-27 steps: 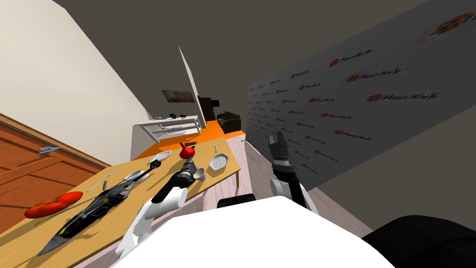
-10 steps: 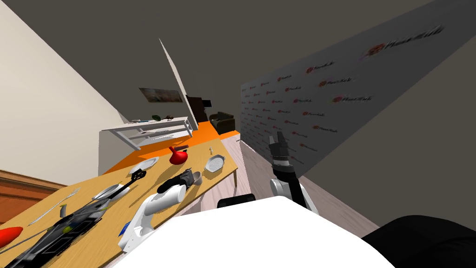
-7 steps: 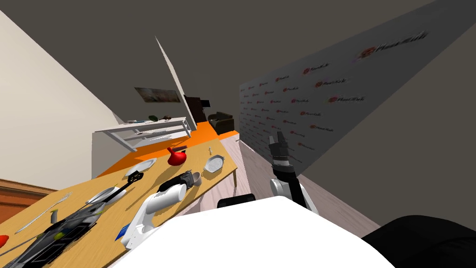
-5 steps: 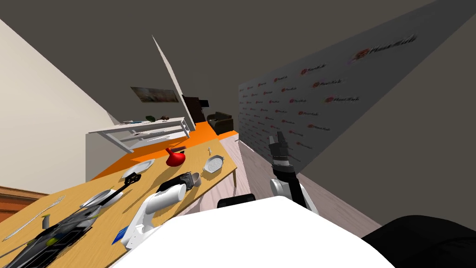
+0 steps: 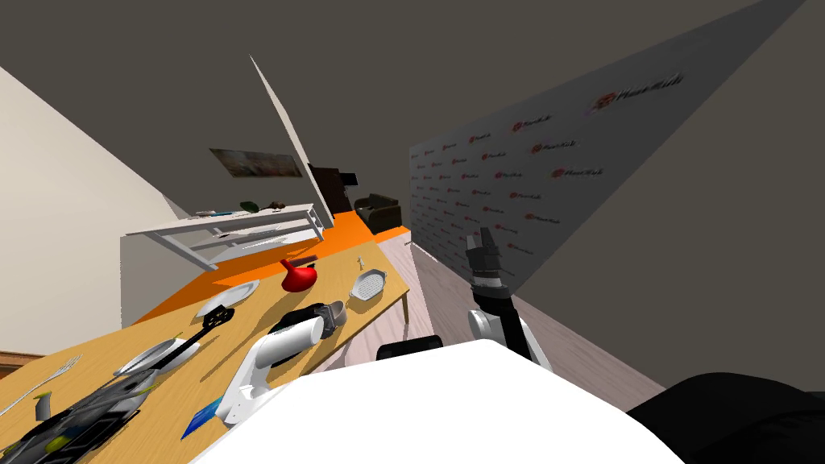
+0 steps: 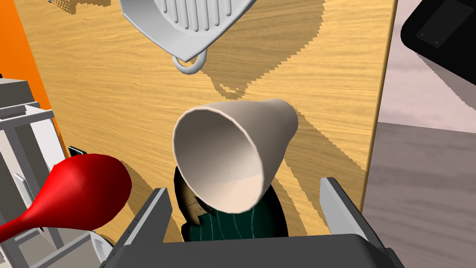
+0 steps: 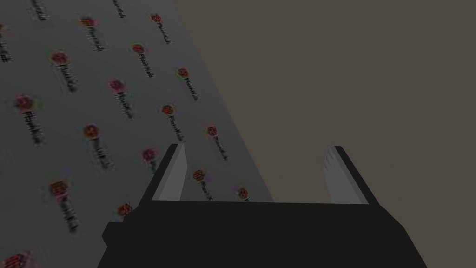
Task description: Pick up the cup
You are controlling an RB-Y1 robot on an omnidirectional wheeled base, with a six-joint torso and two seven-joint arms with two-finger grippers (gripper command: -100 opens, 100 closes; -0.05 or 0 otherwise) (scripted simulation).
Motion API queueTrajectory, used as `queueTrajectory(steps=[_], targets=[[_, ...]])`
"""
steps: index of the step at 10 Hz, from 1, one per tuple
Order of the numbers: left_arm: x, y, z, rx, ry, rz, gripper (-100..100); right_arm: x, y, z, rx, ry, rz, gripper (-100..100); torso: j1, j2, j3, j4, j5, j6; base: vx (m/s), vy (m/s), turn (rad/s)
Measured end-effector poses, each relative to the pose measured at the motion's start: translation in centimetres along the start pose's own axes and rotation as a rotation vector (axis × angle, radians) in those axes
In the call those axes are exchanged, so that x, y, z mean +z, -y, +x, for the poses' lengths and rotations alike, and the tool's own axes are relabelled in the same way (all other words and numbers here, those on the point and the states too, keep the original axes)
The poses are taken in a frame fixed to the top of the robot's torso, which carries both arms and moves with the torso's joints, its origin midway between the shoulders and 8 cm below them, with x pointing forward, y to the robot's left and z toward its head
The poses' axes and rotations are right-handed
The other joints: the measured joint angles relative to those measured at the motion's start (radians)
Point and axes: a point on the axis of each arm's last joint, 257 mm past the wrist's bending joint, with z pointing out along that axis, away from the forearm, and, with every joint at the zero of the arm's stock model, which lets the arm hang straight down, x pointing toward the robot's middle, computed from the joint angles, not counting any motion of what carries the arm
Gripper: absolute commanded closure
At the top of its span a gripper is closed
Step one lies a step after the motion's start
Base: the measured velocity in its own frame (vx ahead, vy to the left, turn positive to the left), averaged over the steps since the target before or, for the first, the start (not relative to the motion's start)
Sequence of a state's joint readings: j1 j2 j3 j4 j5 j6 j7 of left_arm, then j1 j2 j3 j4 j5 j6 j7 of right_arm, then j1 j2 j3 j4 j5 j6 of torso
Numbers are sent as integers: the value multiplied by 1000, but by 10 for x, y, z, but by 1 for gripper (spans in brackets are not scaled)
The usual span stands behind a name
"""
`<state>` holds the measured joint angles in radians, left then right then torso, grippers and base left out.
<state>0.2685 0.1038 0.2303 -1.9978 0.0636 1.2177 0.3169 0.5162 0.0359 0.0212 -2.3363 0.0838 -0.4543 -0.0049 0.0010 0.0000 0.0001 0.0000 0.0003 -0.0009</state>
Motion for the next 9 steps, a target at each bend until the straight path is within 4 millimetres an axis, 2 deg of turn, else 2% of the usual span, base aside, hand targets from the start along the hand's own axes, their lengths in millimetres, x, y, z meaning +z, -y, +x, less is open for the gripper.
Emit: queueTrajectory(steps=[1,2,3,9], targets=[[0,-4,-1,-7,6,-18,-100,0,0,0,0,0,0,0,0,0,0,0,0,0,0,0,0],[0,-5,-1,-8,7,-22,0,0,0,0,0,0,0,0,-1,0,0,0,0,0,0,0,0],[0,-5,-1,-8,7,-22,-100,0,0,0,0,0,0,0,-1,-1,0,0,0,0,-11,6,-16],[21,1,4,-15,12,-21,-100,0,0,0,0,0,0,0,0,0,0,0,0,0,-19,9,-16]])
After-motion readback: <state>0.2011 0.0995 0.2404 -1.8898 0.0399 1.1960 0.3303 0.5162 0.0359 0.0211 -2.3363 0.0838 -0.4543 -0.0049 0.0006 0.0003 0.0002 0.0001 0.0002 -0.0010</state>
